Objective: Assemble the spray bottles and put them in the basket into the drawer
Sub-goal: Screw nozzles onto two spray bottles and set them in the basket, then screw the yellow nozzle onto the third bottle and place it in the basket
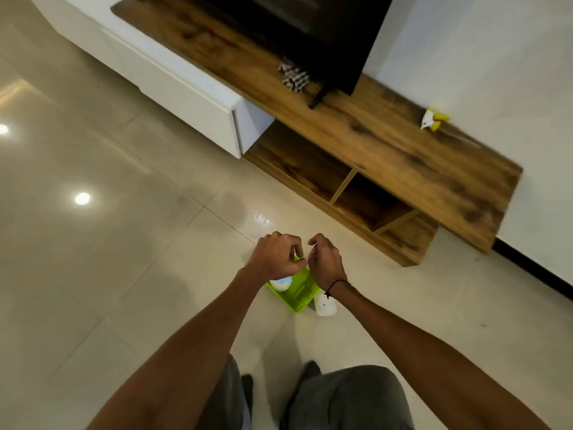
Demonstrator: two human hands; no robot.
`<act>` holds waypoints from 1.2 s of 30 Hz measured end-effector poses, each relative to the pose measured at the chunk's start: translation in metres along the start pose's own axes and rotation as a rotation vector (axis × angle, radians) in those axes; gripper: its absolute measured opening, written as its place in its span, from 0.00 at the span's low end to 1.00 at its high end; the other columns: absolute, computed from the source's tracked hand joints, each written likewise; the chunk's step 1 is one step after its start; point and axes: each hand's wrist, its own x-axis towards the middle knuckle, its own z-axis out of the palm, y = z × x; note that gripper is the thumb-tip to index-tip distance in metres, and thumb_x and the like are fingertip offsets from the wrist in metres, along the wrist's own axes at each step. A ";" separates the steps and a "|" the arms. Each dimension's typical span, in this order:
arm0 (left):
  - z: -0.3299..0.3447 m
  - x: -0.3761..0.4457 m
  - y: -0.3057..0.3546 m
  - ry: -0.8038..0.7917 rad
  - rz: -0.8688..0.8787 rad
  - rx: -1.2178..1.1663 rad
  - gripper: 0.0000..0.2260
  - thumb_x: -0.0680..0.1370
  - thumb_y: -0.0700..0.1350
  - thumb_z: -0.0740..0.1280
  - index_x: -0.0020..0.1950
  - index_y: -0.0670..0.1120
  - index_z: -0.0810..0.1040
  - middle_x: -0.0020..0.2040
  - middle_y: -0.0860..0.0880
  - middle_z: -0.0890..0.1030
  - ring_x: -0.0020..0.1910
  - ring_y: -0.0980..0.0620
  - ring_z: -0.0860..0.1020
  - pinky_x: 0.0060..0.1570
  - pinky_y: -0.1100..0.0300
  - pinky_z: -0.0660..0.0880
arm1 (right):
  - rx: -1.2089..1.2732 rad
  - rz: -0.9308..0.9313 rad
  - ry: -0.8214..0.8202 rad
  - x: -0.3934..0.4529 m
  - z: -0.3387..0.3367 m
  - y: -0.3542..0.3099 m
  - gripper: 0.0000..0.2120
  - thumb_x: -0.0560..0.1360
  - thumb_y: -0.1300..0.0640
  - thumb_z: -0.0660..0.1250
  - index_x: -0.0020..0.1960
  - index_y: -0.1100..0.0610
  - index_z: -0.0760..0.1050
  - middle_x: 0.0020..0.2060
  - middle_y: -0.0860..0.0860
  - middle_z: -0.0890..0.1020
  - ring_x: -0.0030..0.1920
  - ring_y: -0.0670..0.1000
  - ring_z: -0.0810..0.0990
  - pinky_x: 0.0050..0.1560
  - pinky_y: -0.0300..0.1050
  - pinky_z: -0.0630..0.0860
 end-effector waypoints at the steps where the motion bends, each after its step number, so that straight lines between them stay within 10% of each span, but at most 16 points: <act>1: -0.020 -0.010 0.017 -0.005 -0.009 -0.004 0.09 0.69 0.56 0.71 0.43 0.53 0.85 0.34 0.55 0.86 0.43 0.51 0.85 0.50 0.53 0.81 | -0.010 0.018 0.007 -0.011 -0.023 -0.017 0.15 0.77 0.68 0.61 0.64 0.61 0.73 0.55 0.59 0.81 0.52 0.62 0.81 0.53 0.58 0.79; 12: -0.144 -0.004 0.178 -0.043 -0.112 -0.066 0.06 0.71 0.54 0.75 0.41 0.53 0.83 0.40 0.53 0.87 0.50 0.47 0.84 0.54 0.51 0.80 | -0.106 0.081 0.062 -0.031 -0.223 -0.092 0.12 0.82 0.59 0.64 0.64 0.58 0.71 0.57 0.56 0.81 0.59 0.60 0.81 0.55 0.57 0.78; 36: 0.006 0.302 0.339 0.100 -0.335 -0.194 0.10 0.73 0.56 0.74 0.47 0.51 0.84 0.36 0.58 0.80 0.41 0.52 0.83 0.42 0.60 0.73 | -0.240 0.089 -0.052 0.308 -0.419 0.132 0.18 0.82 0.59 0.64 0.70 0.63 0.73 0.69 0.60 0.76 0.72 0.63 0.73 0.66 0.59 0.76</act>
